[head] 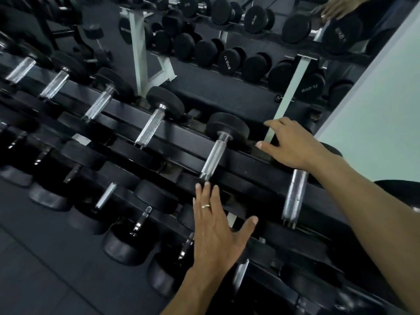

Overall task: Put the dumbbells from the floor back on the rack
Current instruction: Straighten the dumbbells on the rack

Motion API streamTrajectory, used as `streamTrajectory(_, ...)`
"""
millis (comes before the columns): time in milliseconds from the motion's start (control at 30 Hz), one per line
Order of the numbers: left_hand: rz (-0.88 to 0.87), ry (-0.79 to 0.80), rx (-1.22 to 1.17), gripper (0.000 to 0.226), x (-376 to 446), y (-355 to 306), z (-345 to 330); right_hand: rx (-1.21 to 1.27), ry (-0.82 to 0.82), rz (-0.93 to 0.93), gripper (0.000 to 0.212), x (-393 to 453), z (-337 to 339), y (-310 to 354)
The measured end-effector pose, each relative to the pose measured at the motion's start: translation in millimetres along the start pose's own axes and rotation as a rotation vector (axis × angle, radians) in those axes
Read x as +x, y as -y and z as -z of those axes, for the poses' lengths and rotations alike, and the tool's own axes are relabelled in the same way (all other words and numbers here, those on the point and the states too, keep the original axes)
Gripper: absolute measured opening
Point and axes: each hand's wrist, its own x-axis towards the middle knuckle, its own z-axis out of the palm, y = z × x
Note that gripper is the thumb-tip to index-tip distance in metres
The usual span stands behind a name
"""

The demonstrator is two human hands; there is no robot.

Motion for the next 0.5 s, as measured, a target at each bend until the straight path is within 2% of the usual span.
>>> streamTrajectory(100,0.047,0.062,-0.047,0.115,-21.4,-26.9,-24.3,0.011,-0.039,-0.041,0.072,-28.0,6.8,-33.7)
streamTrajectory(233,0.174,0.147,-0.15,0.127,-38.9,-53.7,-49.5,0.209,-0.044,-0.155,0.08,-53.5,12.3,-74.6)
streamTrajectory(367,0.269,0.132,-0.204,0.138,-50.1,-73.2,-65.4,0.321,0.07,-0.166,0.087,-59.3,12.9,-91.4)
streamTrajectory(433,0.291,0.119,-0.212,0.14,-50.3,-75.9,-69.5,0.294,0.108,-0.14,0.073,-57.9,6.1,-95.0)
streamTrajectory(500,0.297,0.127,-0.212,0.139,-48.5,-74.9,-71.3,0.288,0.039,-0.14,0.046,-56.4,-0.6,-96.9)
